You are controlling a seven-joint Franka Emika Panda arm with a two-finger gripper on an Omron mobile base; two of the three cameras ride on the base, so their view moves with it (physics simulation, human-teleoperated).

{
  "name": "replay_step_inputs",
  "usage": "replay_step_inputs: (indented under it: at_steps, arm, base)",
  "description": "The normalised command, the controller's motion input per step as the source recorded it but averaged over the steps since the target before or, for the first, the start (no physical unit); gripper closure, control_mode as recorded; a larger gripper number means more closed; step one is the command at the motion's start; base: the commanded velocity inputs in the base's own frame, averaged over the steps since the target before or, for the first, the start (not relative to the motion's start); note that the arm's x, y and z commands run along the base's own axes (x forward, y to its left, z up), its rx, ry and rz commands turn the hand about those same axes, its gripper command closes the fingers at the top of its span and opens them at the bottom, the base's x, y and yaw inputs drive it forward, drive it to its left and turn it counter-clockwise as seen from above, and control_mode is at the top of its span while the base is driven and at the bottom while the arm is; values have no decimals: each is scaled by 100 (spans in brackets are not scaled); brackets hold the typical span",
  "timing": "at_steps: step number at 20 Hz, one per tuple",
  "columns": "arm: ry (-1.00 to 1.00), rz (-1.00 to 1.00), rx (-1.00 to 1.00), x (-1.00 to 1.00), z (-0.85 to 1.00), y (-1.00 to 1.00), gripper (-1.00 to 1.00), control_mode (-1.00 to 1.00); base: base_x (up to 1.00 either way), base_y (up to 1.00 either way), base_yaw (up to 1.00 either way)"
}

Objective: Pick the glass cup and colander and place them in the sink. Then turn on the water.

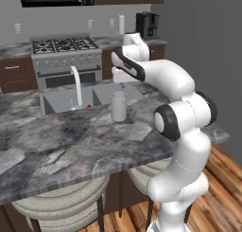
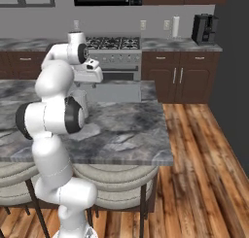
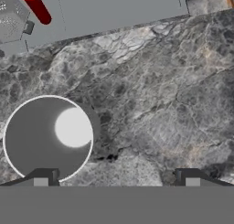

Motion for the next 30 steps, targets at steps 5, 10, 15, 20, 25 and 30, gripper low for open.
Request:
replay_step_inputs:
  at_steps: [5,10,15,20,25,30]
  arm:
    - [7,0,1,16,-20,3,-100,-100]
    - [7,0,0,17,-20,3,-100,-100]
    - [4,0,0,13,-13,3,-100,-100]
    - [8,0,0,10,-16,1,-100,-100]
    - [6,0,0,14,-17,1,-100,-100]
    - [0,0,0,25,-6,11,-100,-100]
  base:
    - [0,0,0]
    - [0,0,0]
    - [0,0,0]
    - [0,0,0]
    - [0,0,0]
    - [0,0,0]
